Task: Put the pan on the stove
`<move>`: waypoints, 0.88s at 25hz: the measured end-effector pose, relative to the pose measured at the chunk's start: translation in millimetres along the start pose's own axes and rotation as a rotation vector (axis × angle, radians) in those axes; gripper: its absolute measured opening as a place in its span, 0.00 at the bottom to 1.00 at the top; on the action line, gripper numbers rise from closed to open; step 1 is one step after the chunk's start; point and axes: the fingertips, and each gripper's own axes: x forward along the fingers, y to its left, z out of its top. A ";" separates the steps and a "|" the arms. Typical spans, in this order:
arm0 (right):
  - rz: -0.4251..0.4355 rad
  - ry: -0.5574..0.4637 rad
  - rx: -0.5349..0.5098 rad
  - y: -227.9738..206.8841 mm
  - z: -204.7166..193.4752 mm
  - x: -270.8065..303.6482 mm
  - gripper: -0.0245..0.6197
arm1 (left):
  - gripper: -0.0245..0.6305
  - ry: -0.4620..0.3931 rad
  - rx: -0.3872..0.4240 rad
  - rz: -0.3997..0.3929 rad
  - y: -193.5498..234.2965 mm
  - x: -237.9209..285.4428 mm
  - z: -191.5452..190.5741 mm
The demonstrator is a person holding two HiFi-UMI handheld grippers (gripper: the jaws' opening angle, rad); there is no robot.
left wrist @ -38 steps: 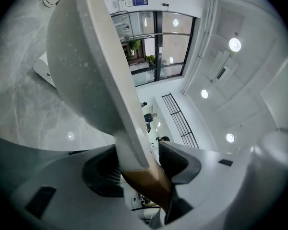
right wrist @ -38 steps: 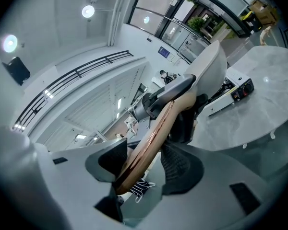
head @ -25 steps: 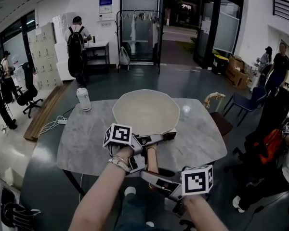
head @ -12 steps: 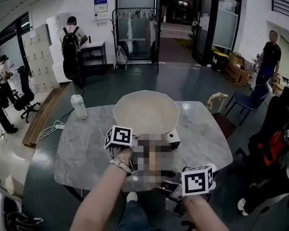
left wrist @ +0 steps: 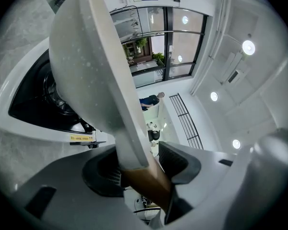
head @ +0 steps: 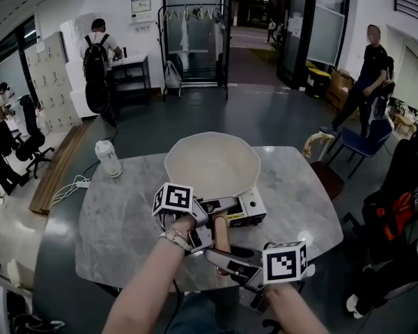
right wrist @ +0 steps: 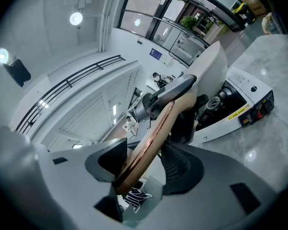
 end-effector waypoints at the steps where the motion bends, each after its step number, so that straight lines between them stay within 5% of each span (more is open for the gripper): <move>1: -0.001 0.002 0.003 -2.1 1.7 1.2 0.40 | 0.38 0.000 -0.004 -0.001 1.4 1.1 2.5; 22: -0.017 0.004 0.025 -30.8 4.8 28.5 0.40 | 0.38 0.012 -0.032 0.002 37.0 -0.1 22.1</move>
